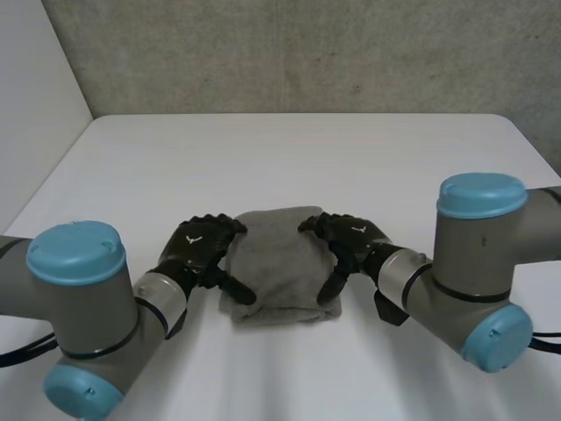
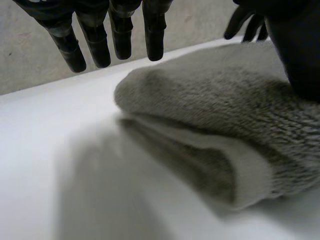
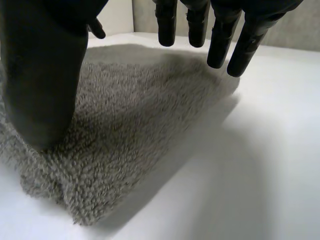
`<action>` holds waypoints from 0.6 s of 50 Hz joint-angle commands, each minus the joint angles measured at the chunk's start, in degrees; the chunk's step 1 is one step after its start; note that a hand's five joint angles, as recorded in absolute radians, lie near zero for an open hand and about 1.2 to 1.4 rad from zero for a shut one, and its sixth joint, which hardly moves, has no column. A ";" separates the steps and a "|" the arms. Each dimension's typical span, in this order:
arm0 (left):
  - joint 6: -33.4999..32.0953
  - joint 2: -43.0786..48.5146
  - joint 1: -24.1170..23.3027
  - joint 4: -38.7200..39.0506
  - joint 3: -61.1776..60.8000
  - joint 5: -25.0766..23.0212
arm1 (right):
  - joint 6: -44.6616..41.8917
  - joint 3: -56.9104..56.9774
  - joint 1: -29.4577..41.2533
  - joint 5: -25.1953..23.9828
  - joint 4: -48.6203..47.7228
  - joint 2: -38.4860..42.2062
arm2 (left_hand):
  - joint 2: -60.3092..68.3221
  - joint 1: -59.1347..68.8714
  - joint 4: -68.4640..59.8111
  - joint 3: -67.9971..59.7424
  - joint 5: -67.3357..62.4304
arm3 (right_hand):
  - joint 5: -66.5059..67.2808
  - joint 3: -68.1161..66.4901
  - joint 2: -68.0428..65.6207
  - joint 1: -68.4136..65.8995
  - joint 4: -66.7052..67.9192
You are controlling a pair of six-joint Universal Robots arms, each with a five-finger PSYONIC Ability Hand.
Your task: Fold the towel.
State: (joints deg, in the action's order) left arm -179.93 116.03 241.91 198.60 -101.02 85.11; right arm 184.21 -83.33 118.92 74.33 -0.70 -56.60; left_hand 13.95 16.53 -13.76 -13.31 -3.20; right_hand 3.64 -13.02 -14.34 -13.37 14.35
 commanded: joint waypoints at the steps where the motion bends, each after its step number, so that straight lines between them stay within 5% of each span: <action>1: -5.35 3.23 2.34 -0.14 1.52 -0.21 | 0.01 1.94 1.40 3.79 -0.36 4.12 | -2.39 -4.97 3.76 3.31 1.64 | -3.64 3.02 4.34 3.37 -4.35; 13: -8.33 1.75 3.22 -1.37 1.52 -0.30 | -2.27 3.09 2.99 6.52 -0.97 3.16 | -2.90 -5.48 3.76 3.31 2.14 | -3.64 3.02 4.34 3.37 -4.35; 24: -5.87 -8.72 0.67 -5.59 6.18 -0.12 | -2.80 2.11 1.50 6.61 1.13 -14.48 | -2.90 -5.48 3.76 3.31 2.14 | -3.64 3.02 4.34 3.37 -4.35; 30: 2.74 -13.11 0.67 -14.12 16.29 0.58 | -6.49 4.58 -3.69 8.63 3.95 -20.48 | -3.40 -5.98 3.76 3.31 2.64 | -3.64 3.02 4.34 3.37 -4.35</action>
State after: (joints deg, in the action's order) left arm -183.38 105.79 242.59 190.57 -91.84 85.18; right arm 180.69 -80.88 119.40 81.28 0.77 -71.75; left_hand 13.95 16.53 -13.76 -13.31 -3.12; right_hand 3.64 -13.02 -14.34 -13.02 14.35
